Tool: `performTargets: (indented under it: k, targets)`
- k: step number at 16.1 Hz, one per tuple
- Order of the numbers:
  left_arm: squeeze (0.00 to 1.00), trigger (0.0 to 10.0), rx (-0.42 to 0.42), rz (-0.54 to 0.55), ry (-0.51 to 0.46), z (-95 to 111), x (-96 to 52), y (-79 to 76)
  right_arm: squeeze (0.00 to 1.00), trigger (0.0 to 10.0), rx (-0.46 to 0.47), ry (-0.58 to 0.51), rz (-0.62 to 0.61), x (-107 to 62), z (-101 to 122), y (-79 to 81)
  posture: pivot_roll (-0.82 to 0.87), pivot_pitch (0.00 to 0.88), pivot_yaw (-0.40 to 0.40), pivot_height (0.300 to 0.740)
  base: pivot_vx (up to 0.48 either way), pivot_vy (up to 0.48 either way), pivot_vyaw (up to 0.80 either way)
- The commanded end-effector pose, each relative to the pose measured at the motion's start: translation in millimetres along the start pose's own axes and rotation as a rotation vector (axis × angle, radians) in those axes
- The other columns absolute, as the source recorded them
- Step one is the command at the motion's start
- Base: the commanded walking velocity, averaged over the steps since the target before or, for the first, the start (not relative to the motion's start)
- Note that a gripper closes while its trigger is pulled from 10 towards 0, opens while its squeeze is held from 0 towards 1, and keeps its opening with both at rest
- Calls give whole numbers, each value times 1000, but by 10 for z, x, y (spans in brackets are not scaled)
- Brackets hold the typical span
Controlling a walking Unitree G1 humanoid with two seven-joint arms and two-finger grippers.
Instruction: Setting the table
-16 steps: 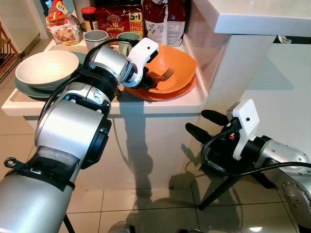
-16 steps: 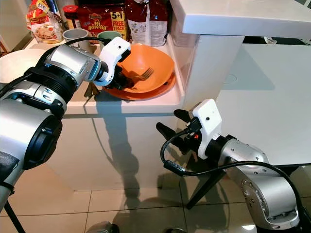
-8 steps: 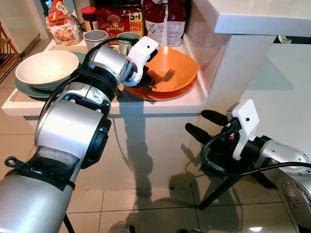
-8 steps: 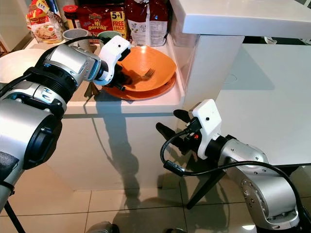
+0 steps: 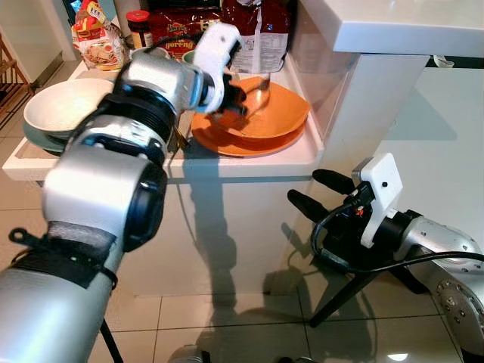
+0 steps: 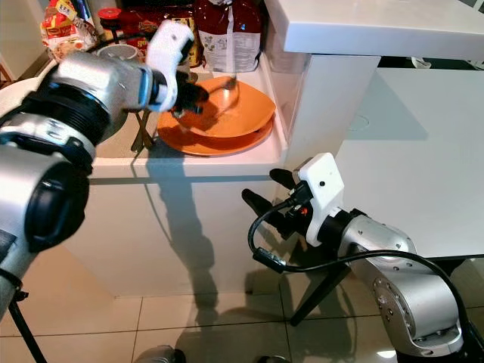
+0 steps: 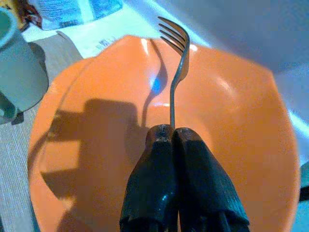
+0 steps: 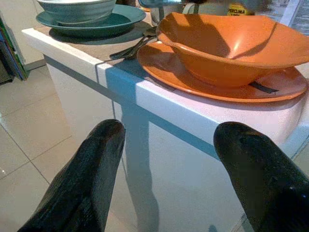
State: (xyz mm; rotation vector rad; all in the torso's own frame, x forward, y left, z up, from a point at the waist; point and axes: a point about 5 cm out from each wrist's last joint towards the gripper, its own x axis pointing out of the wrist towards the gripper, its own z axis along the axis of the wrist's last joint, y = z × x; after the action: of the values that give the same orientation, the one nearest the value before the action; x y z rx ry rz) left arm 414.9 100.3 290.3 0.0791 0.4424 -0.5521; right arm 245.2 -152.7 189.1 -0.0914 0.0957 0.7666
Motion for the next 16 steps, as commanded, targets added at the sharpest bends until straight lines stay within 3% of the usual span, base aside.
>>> performTargets:
  k: [1, 4, 5, 7, 8, 10, 12, 15, 16]
  targets:
    - [0, 0, -4, 16, -81, 237, -119, 4, 0, 10000, -17, -16, 3, 35, 36, 2, -19, 9, 4, 740, 0, 0, 0]
    - [0, 0, 80, 163, -218, 327, -253, 202, 0, 10000, -8, -45, -12, 59, 60, 23, -11, 12, 13, 740, 0, 0, 0]
    - [0, 0, 62, 152, -346, 302, -357, 242, 0, 10000, 7, -65, -30, 70, 65, 48, -7, 18, 9, 740, 0, 0, 0]
    - [0, 0, 50, 200, -474, 125, -643, 266, 0, 10000, 42, -90, -52, 91, 35, 113, 9, 25, -6, 740, 0, 0, 0]
    - [0, 0, 17, 181, -511, 96, -709, 238, 0, 10000, 48, -95, -56, 101, 29, 127, 11, 23, -10, 740, 0, 0, 0]
    - [0, 0, -67, 89, -735, -78, -1036, 83, 0, 10000, 39, -154, -92, 189, 43, 174, 27, 20, -22, 740, 0, 0, 0]
    - [0, 0, -63, 37, -783, -442, -1194, -65, 0, 10000, 26, -176, -89, 233, 19, 224, 32, 16, -31, 740, 0, 0, 0]
    - [0, 0, -81, -10, -810, -706, -1290, -209, 0, 10000, 35, -184, -61, 220, -10, 249, 34, 12, -37, 740, 0, 0, 0]
    - [0, 10000, -79, 10, -828, -886, -1343, -227, 0, 10000, 10, -195, -47, 191, -28, 258, 32, 9, -38, 740, 0, 0, 0]
